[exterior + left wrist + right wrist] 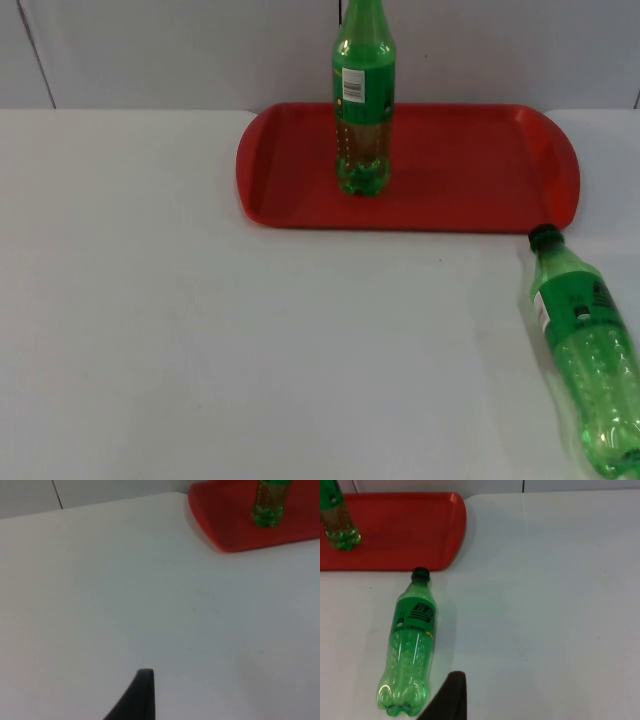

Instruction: Place the bottle upright on the tray.

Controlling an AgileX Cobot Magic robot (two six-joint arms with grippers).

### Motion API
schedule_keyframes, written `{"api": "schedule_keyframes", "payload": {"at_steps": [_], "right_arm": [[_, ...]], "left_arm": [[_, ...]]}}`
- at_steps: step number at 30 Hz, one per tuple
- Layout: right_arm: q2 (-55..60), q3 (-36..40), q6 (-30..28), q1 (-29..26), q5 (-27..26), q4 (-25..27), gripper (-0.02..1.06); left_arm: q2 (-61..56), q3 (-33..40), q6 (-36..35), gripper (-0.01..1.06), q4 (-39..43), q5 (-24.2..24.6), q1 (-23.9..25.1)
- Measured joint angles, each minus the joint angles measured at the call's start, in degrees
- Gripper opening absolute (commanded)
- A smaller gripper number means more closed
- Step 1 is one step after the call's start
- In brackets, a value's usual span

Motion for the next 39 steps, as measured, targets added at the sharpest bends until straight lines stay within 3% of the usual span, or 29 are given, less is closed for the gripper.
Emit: {"api": "schedule_keyframes", "payload": {"at_steps": [39], "right_arm": [[0.0,0.0,0.0,0.0,0.0,0.0,1.05]], "left_arm": [[0.0,0.0,0.0,1.05,0.1,0.0,0.0]]}}
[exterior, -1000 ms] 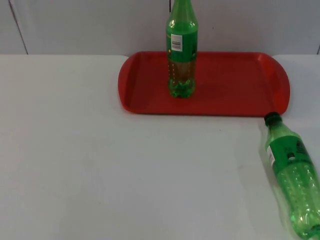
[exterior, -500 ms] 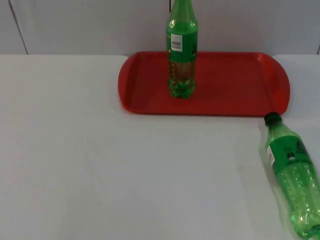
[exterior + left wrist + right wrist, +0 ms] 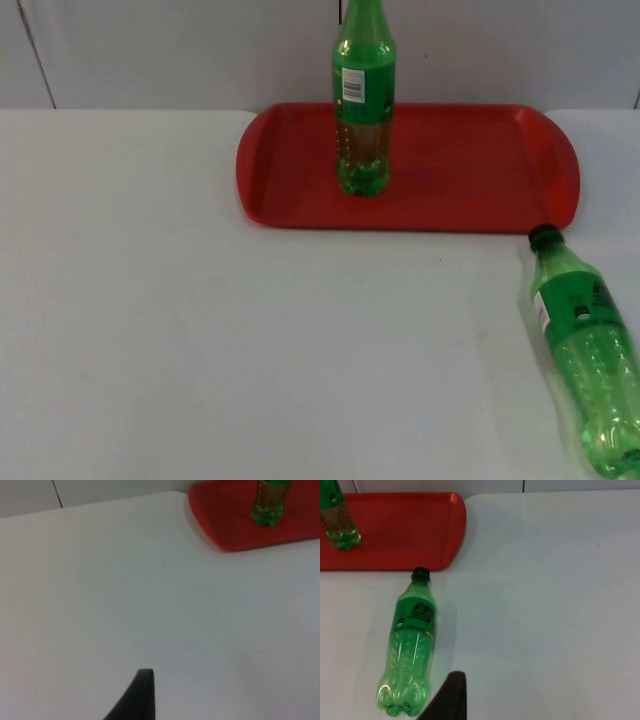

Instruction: Place the bottle upright on the tray.

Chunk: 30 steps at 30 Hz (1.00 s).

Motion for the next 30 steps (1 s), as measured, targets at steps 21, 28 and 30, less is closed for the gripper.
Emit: {"api": "schedule_keyframes", "payload": {"at_steps": [21,28,30], "right_arm": [[3.8,-2.4,0.5,0.0,-0.1,1.0,1.05],[16.4,-7.9,0.5,0.0,-0.1,1.1,1.05],[18.2,-8.6,0.5,0.0,-0.1,1.1,1.05]], "left_arm": [[0.0,0.0,0.0,1.05,0.0,0.1,0.0],[0.0,0.0,0.0,1.05,0.0,0.1,0.0],[0.0,0.0,0.0,1.05,0.0,0.1,0.0]]}}
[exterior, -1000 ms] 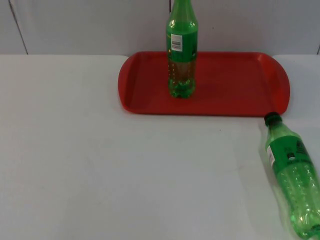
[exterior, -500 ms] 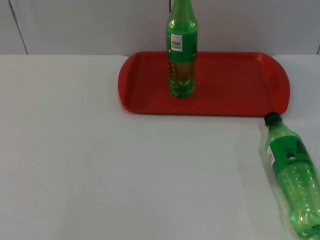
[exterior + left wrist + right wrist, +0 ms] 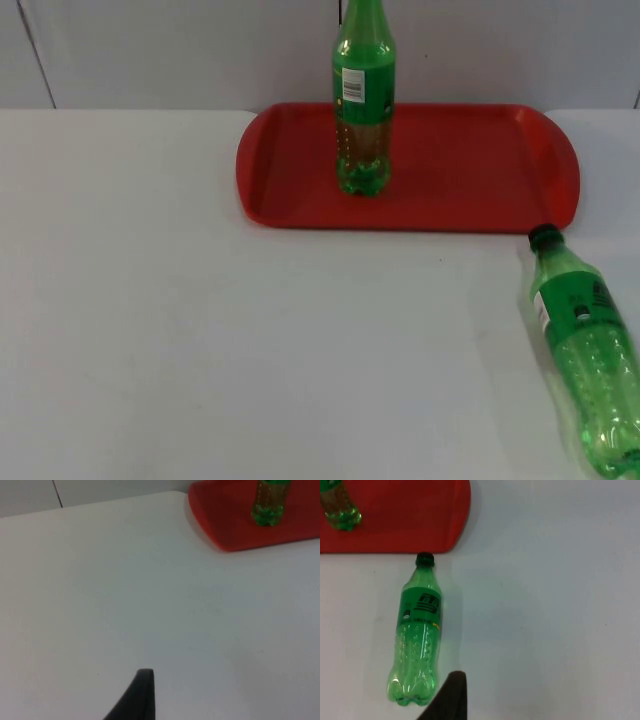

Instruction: Place the bottle upright on the tray.

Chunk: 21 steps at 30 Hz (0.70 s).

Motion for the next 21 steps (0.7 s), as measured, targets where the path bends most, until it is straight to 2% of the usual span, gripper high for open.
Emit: {"api": "schedule_keyframes", "payload": {"at_steps": [15,19,21], "right_arm": [[25.3,-10.9,0.0,0.0,-0.5,0.5,1.05],[35.7,-14.9,-1.1,0.0,-0.4,3.5,1.05],[36.9,-15.3,-1.2,0.0,-0.4,4.0,1.05]], "left_arm": [[0.0,0.0,0.0,1.05,0.0,0.0,0.0],[0.0,0.0,0.0,1.05,0.0,0.0,0.0],[0.0,0.0,0.0,1.05,0.0,0.0,0.0]]}}
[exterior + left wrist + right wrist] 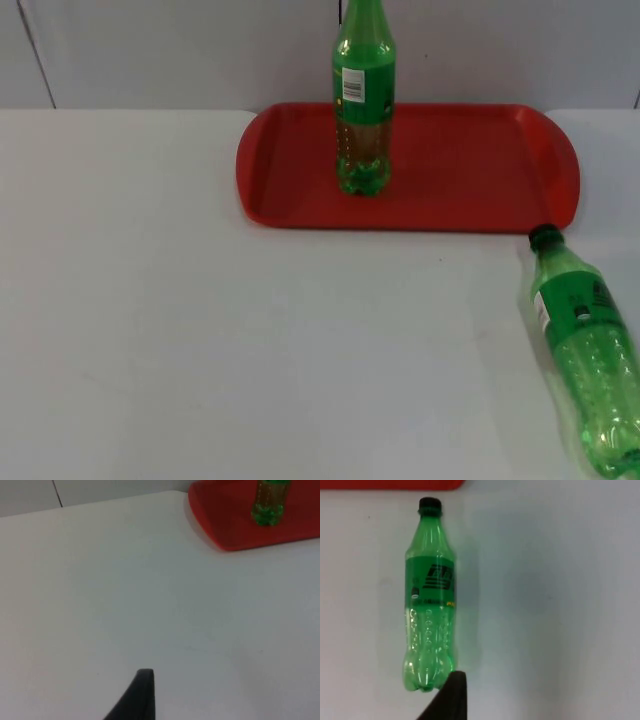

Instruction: Place the bottle upright on the tray.

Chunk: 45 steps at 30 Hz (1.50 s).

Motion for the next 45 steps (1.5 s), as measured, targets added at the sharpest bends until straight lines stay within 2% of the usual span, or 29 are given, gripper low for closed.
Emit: {"api": "schedule_keyframes", "payload": {"at_steps": [4,10,24,34,37,42,45], "right_arm": [[9.9,-2.1,-0.7,0.0,-0.4,2.5,1.04],[17.7,-2.4,-0.3,2.0,-3.1,2.6,1.04],[37.8,-2.6,12.9,12.4,-18.0,2.4,1.04],[50.9,-9.1,19.6,16.9,-21.7,2.2,1.04],[52.9,-10.8,22.7,17.6,-21.9,0.4,1.04],[55.9,-15.3,31.5,20.0,-20.6,-6.9,1.04],[56.5,-16.1,32.9,20.1,-20.3,-7.8,1.04]], "left_arm": [[0.0,0.0,0.0,1.05,0.0,0.0,0.0],[0.0,0.0,0.0,1.05,0.0,0.0,0.0],[0.0,0.0,0.0,1.05,0.0,0.0,0.0],[0.0,0.0,0.0,1.05,0.0,0.0,0.0],[0.0,0.0,0.0,1.05,0.0,0.0,0.0],[0.0,0.0,0.0,1.05,0.0,0.0,0.0],[0.0,0.0,0.0,1.05,0.0,0.0,0.0]]}}
